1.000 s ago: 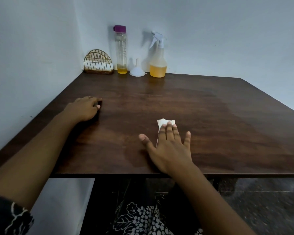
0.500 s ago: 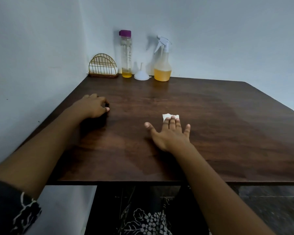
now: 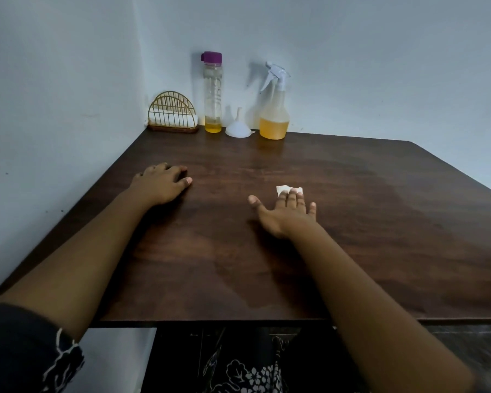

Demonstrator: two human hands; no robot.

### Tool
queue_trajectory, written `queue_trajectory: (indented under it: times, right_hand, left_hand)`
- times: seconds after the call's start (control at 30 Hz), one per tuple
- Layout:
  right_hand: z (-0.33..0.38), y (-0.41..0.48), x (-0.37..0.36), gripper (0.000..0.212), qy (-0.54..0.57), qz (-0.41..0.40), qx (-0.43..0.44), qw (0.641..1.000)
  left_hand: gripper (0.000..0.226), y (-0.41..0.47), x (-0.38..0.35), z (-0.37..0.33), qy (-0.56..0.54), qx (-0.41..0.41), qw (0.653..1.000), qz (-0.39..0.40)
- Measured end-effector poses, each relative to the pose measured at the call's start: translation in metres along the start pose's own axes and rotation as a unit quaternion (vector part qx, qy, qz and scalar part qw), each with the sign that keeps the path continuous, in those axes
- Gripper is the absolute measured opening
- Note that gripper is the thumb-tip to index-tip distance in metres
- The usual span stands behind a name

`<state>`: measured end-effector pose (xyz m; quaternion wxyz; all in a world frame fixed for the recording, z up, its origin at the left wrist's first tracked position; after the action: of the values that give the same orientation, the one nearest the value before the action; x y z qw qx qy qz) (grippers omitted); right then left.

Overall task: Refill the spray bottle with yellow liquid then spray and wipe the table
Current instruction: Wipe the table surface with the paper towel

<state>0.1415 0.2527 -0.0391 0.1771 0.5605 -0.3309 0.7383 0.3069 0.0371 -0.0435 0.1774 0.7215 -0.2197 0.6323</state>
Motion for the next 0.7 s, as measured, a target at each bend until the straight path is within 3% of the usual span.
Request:
queue_trajectory:
  times: [0.23, 0.33, 0.5, 0.7]
  right_hand:
    - [0.105, -0.001, -0.027, 0.098, 0.008, 0.007, 0.155, 0.988]
    - [0.076, 0.016, -0.013, 0.094, -0.008, -0.014, 0.13, 0.991]
    - [0.022, 0.042, 0.013, 0.095, 0.025, -0.01, -0.007, 1.0]
    - [0.111, 0.038, -0.013, 0.099, 0.028, 0.01, 0.135, 0.99]
  left_hand:
    - [0.054, 0.001, -0.004, -0.001, -0.009, 0.003, 1.0, -0.014]
    - [0.053, 0.001, -0.004, 0.001, -0.011, 0.001, 1.0, -0.014]
    - [0.052, -0.001, -0.003, 0.0, -0.012, 0.001, 1.0, -0.019]
    - [0.051, 0.002, -0.003, -0.003, -0.007, 0.009, 1.0, -0.019]
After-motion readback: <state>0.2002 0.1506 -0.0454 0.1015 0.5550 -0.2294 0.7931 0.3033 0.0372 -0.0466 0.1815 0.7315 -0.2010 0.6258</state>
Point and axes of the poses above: each hand's wrist, its own y-axis towards the middle knuckle, its own x-axis out of the back of the hand, z = x × y, the point moved 3 cm from there along y, towards the middle knuckle, and after that the axes turned 2 degrees about z, right-handed, at the moved point
